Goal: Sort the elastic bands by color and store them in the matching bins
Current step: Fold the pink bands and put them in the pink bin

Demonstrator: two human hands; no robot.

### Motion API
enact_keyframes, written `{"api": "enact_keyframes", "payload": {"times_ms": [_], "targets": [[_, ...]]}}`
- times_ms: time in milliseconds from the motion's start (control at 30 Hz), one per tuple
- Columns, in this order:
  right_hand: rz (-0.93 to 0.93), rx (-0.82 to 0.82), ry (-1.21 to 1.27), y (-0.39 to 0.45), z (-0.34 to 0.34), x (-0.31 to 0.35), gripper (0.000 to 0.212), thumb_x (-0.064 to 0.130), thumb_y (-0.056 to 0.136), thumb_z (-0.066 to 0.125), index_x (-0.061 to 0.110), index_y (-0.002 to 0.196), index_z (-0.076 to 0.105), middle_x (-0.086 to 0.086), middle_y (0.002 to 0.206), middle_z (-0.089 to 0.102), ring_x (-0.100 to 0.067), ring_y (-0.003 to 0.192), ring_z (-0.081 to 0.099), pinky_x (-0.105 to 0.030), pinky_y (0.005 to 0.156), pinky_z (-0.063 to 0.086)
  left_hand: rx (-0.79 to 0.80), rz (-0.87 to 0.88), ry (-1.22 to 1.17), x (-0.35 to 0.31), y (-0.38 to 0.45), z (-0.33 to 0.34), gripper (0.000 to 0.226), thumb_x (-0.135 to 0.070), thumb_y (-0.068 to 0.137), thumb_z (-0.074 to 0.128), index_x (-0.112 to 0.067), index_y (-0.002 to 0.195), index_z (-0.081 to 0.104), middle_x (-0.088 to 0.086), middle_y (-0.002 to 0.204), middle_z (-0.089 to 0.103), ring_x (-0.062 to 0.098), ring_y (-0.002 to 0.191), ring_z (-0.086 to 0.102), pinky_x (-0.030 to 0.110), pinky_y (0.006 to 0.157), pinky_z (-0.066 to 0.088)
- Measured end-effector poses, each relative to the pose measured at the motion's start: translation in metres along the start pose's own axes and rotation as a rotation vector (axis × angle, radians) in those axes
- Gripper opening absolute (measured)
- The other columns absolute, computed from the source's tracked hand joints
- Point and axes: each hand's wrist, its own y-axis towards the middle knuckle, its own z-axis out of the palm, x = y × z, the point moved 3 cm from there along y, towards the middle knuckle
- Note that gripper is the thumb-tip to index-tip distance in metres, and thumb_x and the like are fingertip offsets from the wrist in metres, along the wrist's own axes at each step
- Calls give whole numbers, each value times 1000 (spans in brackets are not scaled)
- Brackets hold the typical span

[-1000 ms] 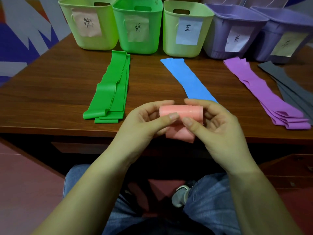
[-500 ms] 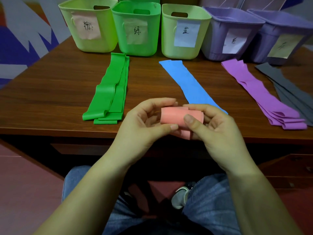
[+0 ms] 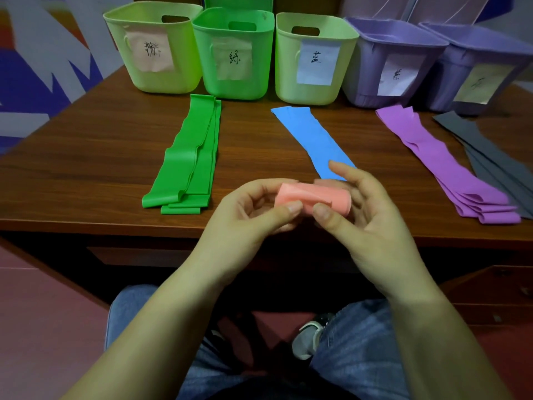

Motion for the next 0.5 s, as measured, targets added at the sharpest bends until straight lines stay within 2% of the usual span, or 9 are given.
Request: {"api": "enact_keyframes", "payload": {"times_ms": [33, 100, 200, 267, 367, 433, 500], "targets": [[21, -8, 6, 0, 1, -1, 66, 54, 59, 82, 37, 117, 55, 4, 114, 67, -8, 108, 62, -37, 94, 50, 9, 12, -16, -1, -1, 0, 30, -10, 74, 68, -12, 103, 64, 1, 90, 72, 8, 83, 67, 18, 72, 54], [31, -23, 57, -1, 2, 0, 60, 35, 66, 82, 27, 118, 55, 5, 107, 69, -7, 101, 65, -39, 91, 53, 33, 40, -26, -2, -3, 0, 34, -6, 72, 64, -12, 106, 63, 1, 95, 72, 9, 87, 67, 19, 77, 54], [-13, -38, 108, 0, 3, 4, 62, 15, 60, 74, 24, 118, 53, 1, 102, 69, -4, 93, 66, -21, 80, 53, 31, 46, -22, -3, -2, -2, 49, -3, 67, 69, -17, 113, 61, -3, 103, 69, 9, 89, 65, 22, 84, 53], [-44, -32, 107, 0, 3, 5, 63, 12, 59, 74, 27, 117, 53, 0, 102, 69, -4, 91, 66, -16, 79, 50, 27, -47, -106, -2, -1, -4, 58, -9, 64, 70, -19, 120, 57, -1, 106, 67, 12, 85, 67, 26, 78, 56], [-79, 19, 57, 1, 0, 3, 68, 11, 62, 81, 31, 120, 53, -4, 103, 70, -10, 95, 66, -20, 84, 49, 103, -205, -138, -4, -3, 3, 42, -31, 72, 67, -15, 111, 62, 9, 90, 70, 17, 72, 69, 25, 62, 57], [-93, 57, 10, 1, 0, 2, 75, 13, 58, 87, 35, 121, 53, -1, 107, 70, -11, 98, 66, -24, 89, 49, 89, -222, -71, -4, -3, 5, 24, -31, 80, 69, -12, 95, 67, 8, 77, 70, 13, 64, 67, 21, 57, 55], [-108, 94, -34, 1, 1, 2, 71, 19, 61, 86, 39, 121, 53, 6, 111, 69, -10, 106, 63, -31, 98, 47, 75, -187, -51, -5, -3, 7, 23, -27, 76, 64, -11, 91, 68, 5, 74, 70, 10, 63, 65, 19, 58, 55]]}}
